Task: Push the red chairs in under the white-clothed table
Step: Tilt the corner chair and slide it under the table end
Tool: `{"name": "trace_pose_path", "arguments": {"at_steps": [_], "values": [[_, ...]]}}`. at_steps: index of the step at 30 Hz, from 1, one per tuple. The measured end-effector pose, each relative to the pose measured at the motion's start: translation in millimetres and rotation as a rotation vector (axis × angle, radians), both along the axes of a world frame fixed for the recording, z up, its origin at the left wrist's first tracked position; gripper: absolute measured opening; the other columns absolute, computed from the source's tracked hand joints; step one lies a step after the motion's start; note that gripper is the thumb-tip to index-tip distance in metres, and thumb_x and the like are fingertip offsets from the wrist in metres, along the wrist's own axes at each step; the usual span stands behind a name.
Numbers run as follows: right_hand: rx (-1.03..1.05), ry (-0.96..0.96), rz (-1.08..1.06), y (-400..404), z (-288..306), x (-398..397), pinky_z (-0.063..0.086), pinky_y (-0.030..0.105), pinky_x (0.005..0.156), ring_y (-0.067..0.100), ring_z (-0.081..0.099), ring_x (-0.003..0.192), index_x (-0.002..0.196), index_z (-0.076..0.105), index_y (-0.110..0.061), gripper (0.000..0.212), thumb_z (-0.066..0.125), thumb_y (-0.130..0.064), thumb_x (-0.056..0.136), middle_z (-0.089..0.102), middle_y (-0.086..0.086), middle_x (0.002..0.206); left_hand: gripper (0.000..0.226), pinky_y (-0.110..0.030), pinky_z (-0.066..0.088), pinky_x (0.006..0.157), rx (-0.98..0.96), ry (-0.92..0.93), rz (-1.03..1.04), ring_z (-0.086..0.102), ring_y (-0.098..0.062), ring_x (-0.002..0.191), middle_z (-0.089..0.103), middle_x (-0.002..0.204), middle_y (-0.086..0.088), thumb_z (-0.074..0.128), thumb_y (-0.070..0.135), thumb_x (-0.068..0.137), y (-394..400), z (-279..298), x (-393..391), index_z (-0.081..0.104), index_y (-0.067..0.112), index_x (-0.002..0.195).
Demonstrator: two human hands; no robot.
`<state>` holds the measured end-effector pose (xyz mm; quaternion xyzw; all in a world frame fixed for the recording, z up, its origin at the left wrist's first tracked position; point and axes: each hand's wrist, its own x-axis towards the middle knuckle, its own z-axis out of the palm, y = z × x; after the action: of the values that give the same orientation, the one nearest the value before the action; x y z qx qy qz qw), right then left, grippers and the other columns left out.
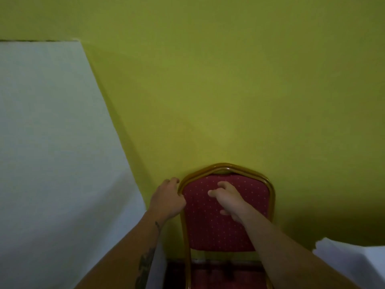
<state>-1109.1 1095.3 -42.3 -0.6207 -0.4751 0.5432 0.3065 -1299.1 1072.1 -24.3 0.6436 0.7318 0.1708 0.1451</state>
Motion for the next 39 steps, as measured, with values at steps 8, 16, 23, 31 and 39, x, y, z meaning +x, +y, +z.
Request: {"name": "trace_pose_path", "arguments": {"at_steps": [8,16,23,31,39], "values": [[0.01,-0.374,-0.085,72,-53,-56,0.024,0.054,0.117,0.049,0.005,0.149,0.159,0.003,-0.028,0.097,0.06,-0.033,0.081,-0.005,0.038,0.159,0.076,-0.038,0.049,0.095,-0.15,-0.433,0.143,0.056,-0.033,0.119,0.052,0.14,-0.016,0.064,0.016,0.08,94,-78,-7,0.033,0.01,0.15],[0.131,-0.579,-0.076,84,-91,-75,0.033,0.059,0.111,0.054,-0.014,0.148,0.156,-0.012,-0.029,0.119,0.07,-0.045,0.072,-0.03,0.041,0.153,0.068,-0.047,0.052,0.095,-0.103,-0.624,0.083,0.062,-0.03,0.111,0.062,0.129,-0.013,0.066,0.01,0.089,116,-131,-19,0.034,0.016,0.148],[0.186,-0.57,-0.028,66,-101,-74,0.041,0.051,0.103,0.048,-0.022,0.148,0.154,-0.022,-0.035,0.117,0.064,-0.043,0.074,-0.038,0.034,0.154,0.061,-0.029,0.046,0.059,-0.103,-0.522,0.052,0.064,-0.023,0.087,0.066,0.116,-0.01,0.055,0.003,0.086,91,-130,-30,0.042,0.022,0.143],[0.197,-0.528,0.107,24,-102,-77,0.02,0.055,0.118,0.045,-0.013,0.152,0.154,-0.019,-0.044,0.113,0.066,-0.06,0.082,-0.036,0.025,0.158,0.052,-0.02,0.05,0.052,0.024,-0.679,0.067,0.065,-0.011,0.077,0.068,0.102,0.002,0.059,0.005,0.084,20,-148,-50,0.047,0.032,0.127],[0.126,-0.395,0.283,-32,-94,-125,0.02,0.057,0.118,0.046,0.004,0.152,0.153,-0.017,-0.05,0.112,0.064,-0.073,0.079,-0.029,0.017,0.164,0.033,-0.039,0.057,0.071,0.141,-0.79,0.234,0.066,-0.016,0.088,0.069,0.101,0.004,0.055,0.007,0.092,-92,-146,-89,0.059,0.037,0.104]]}}
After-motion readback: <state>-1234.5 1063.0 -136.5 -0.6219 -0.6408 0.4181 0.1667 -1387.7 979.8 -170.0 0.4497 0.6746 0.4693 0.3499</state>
